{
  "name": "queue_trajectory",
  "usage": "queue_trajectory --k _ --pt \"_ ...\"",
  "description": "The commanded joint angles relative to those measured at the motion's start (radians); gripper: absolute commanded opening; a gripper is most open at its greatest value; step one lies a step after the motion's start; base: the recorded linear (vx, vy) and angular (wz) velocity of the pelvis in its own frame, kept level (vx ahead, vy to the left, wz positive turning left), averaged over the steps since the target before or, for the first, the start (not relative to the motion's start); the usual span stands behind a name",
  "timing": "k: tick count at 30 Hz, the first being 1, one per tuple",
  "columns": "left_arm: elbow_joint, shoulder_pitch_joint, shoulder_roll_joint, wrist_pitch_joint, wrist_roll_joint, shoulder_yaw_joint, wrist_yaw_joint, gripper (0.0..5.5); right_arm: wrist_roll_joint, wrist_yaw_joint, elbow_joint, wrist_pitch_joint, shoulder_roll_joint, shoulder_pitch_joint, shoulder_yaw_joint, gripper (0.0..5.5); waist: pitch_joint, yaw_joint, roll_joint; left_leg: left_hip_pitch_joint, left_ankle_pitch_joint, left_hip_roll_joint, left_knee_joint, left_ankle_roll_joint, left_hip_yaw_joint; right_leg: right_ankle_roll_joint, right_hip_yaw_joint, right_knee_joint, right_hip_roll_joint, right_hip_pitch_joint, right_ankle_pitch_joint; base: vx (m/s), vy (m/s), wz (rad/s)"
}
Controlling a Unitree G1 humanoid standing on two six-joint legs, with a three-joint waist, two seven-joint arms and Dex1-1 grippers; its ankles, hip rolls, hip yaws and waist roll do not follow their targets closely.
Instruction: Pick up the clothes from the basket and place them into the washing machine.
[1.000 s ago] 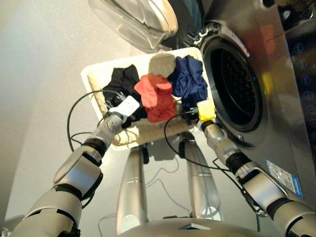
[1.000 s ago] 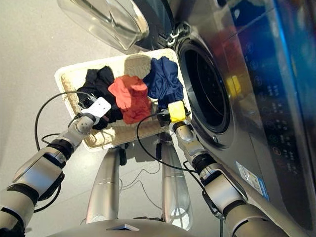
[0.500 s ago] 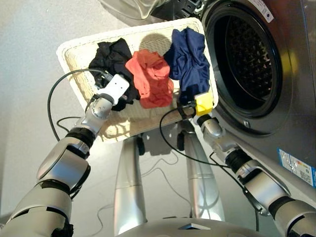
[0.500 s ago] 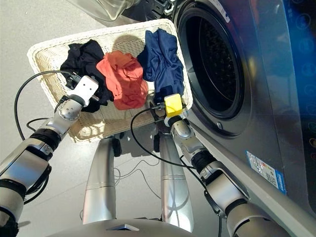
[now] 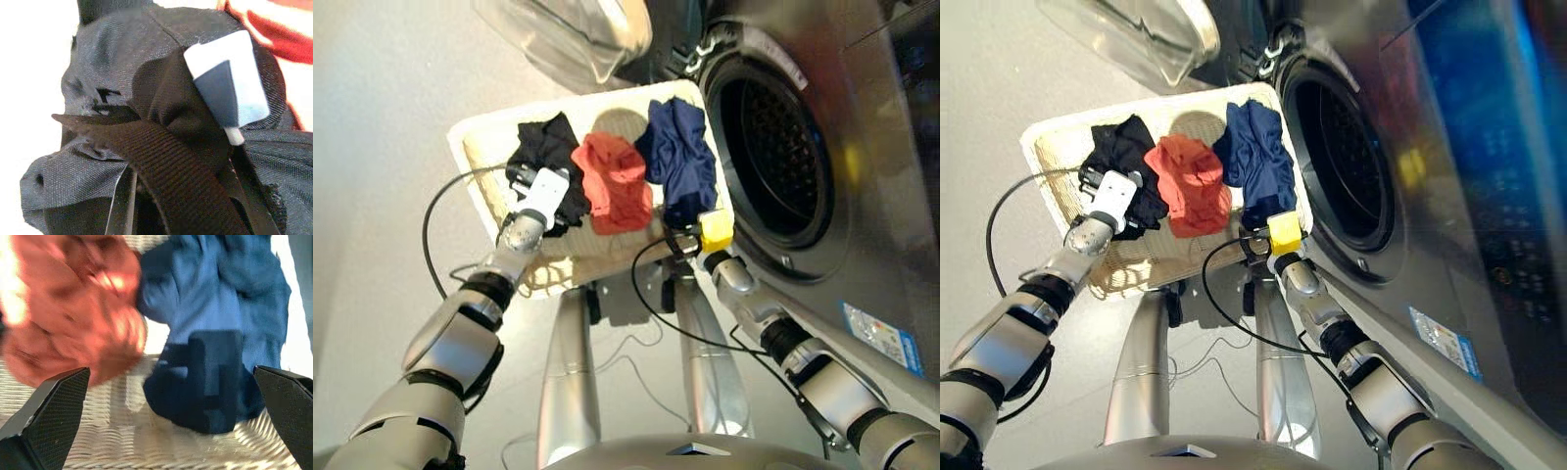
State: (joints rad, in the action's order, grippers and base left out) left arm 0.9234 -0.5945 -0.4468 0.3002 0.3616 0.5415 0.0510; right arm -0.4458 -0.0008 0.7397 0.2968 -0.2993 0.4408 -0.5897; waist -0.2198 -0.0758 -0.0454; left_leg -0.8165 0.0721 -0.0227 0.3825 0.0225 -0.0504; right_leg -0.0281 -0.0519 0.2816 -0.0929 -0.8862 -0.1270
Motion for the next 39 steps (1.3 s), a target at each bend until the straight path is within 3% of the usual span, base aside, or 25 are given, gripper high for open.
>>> queue_trajectory --k 1,2,5,14,23,29,39 --pt "-0.146 0.038 0.019 0.084 0.082 -0.067 -0.056 0.0 0.075 0.045 -0.013 0.029 -0.037 -0.034 -0.011 5.5 0.014 0.018 0.067 0.14 -0.089 0.033 -0.179 0.017 0.008 -0.066 -0.054 -0.108 0.004 0.198 0.014 0.026 -0.061 0.087" --pt "-0.176 0.059 0.021 0.088 0.094 -0.073 -0.069 0.0 0.095 0.051 -0.016 0.025 -0.04 -0.043 -0.017 5.5 0.013 0.018 0.065 0.173 -0.125 0.041 -0.213 0.015 0.004 -0.063 -0.06 -0.138 -0.002 0.232 -0.009 0.022 -0.052 0.155" --pt "-0.251 0.122 0.035 0.085 0.125 -0.079 -0.106 0.0 0.183 0.062 -0.015 0.012 -0.049 -0.069 -0.042 5.5 0.015 0.033 0.071 0.303 -0.152 0.047 -0.292 0.018 0.007 -0.07 -0.066 -0.196 0.003 0.356 -0.015 0.075 -0.033 0.181" --pt "-0.492 0.327 0.085 0.029 0.244 -0.127 -0.183 0.0 0.47 0.087 -0.196 0.012 -0.108 -0.144 -0.129 5.5 0.09 0.055 0.095 0.573 -0.185 0.045 -0.453 0.021 0.0 -0.072 -0.064 -0.307 0.021 0.607 -0.001 0.11 -0.024 -0.027" --pt "-0.676 0.445 0.142 -0.044 0.396 -0.084 -0.23 0.0 0.723 0.003 -0.23 0.031 -0.118 -0.113 -0.191 5.5 0.169 0.075 0.132 0.666 -0.168 0.049 -0.47 0.026 -0.002 -0.078 -0.075 -0.368 0.025 0.724 0.004 0.081 -0.019 0.038" --pt "-0.731 0.487 0.148 -0.095 0.486 -0.018 -0.249 0.0 0.871 -0.062 -0.247 0.025 -0.122 -0.057 -0.224 5.5 0.192 0.088 0.147 0.698 -0.155 0.047 -0.47 0.022 0.0 -0.08 -0.078 -0.369 0.027 0.759 0.018 0.06 -0.017 -0.005" --pt "-0.822 0.494 0.152 -0.135 0.655 0.073 -0.25 0.0 0.902 -0.141 -0.198 -0.002 -0.056 0.018 -0.23 5.5 0.19 0.096 0.155 0.723 -0.145 0.043 -0.47 0.015 0.004 -0.078 -0.083 -0.369 0.037 0.781 0.03 0.0 0.0 0.0"
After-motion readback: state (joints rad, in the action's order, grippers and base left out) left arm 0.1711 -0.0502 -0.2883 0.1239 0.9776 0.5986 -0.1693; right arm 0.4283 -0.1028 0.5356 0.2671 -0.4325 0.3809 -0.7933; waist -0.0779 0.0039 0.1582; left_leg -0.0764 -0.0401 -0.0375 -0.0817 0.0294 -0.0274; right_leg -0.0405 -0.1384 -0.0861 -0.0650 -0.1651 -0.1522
